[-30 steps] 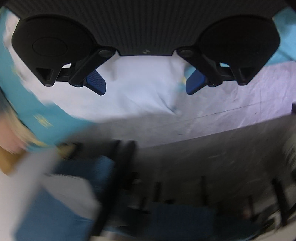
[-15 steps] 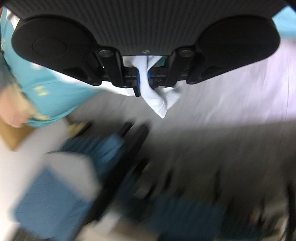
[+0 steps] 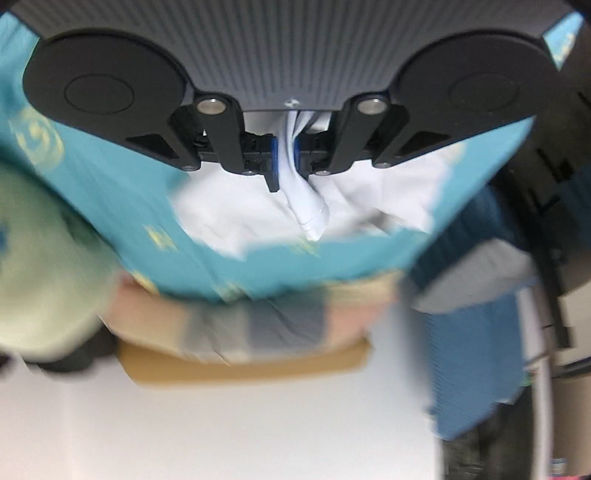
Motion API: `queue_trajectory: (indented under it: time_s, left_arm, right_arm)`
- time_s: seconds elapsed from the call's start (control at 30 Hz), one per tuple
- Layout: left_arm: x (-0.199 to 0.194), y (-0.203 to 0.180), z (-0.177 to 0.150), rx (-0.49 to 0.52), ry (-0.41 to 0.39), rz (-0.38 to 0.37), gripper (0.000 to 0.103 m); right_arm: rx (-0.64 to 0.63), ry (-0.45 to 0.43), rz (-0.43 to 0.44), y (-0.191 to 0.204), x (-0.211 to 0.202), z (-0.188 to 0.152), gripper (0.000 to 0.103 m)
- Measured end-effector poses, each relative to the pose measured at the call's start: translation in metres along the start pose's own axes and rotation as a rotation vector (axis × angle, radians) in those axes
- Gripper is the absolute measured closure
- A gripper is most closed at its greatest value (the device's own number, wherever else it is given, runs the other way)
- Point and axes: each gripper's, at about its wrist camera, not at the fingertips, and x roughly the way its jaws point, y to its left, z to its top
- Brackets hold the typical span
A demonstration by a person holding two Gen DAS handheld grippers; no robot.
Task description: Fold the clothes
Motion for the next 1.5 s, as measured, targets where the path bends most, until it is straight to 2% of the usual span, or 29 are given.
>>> queue_trajectory:
  time_s: [0.03, 0.07, 0.1, 0.13, 0.17, 0.4, 0.57, 0.67, 0.8, 0.9, 1.03, 1.17, 1.27, 1.4, 1.5]
  left_arm:
    - [0.002, -0.003, -0.001, 0.012, 0.002, 0.001, 0.008]
    - [0.003, -0.006, -0.002, 0.026, 0.002, 0.003, 0.008]
    - [0.005, -0.009, -0.002, 0.04, 0.001, 0.005, 0.008]
    - [0.006, -0.012, -0.003, 0.054, 0.0, 0.007, 0.008]
    - [0.007, -0.014, -0.004, 0.065, -0.001, 0.007, 0.008]
    - [0.001, -0.027, -0.012, 0.136, -0.018, 0.013, 0.008]
    - [-0.021, -0.042, -0.022, 0.241, -0.071, 0.052, 0.008]
    - [-0.038, -0.053, -0.027, 0.273, -0.071, 0.007, 0.008]
    - [-0.067, -0.064, -0.032, 0.29, -0.085, -0.08, 0.008]
    - [-0.08, -0.069, -0.037, 0.307, -0.117, -0.066, 0.008]
    - [-0.082, -0.074, -0.045, 0.334, -0.101, -0.048, 0.008]
    - [-0.076, -0.064, -0.042, 0.327, 0.001, -0.057, 0.008]
    - [-0.068, -0.044, -0.028, 0.254, 0.092, -0.058, 0.008]
    - [-0.052, -0.009, -0.004, 0.184, 0.208, -0.118, 0.008]
    - [-0.043, 0.015, 0.005, 0.194, 0.237, -0.16, 0.008]
  right_arm:
    - [0.018, 0.027, -0.002, -0.006, 0.002, -0.003, 0.082]
    - [0.025, 0.048, 0.019, -0.01, 0.002, -0.005, 0.071]
    - [0.03, 0.068, 0.046, -0.013, 0.003, -0.006, 0.05]
    - [0.032, 0.081, 0.084, -0.016, -0.002, -0.007, 0.038]
    - [0.03, 0.08, 0.118, -0.018, -0.007, -0.007, 0.021]
    - [-0.038, 0.051, 0.23, -0.004, -0.102, -0.003, 0.02]
    - [-0.07, 0.025, 0.264, -0.007, -0.206, -0.011, 0.02]
    - [-0.093, 0.001, 0.28, -0.011, -0.266, -0.019, 0.02]
    - [-0.078, -0.001, 0.3, -0.027, -0.325, -0.031, 0.02]
    - [-0.092, -0.032, 0.278, -0.044, -0.356, -0.044, 0.02]
    - [-0.019, -0.029, 0.263, -0.073, -0.367, -0.054, 0.02]
    - [0.074, -0.006, 0.275, -0.099, -0.363, -0.058, 0.02]
    - [0.09, 0.006, 0.283, -0.108, -0.358, -0.062, 0.02]
    - [0.118, 0.052, 0.306, -0.116, -0.346, -0.068, 0.02]
    - [0.135, 0.083, 0.319, -0.117, -0.337, -0.071, 0.02]
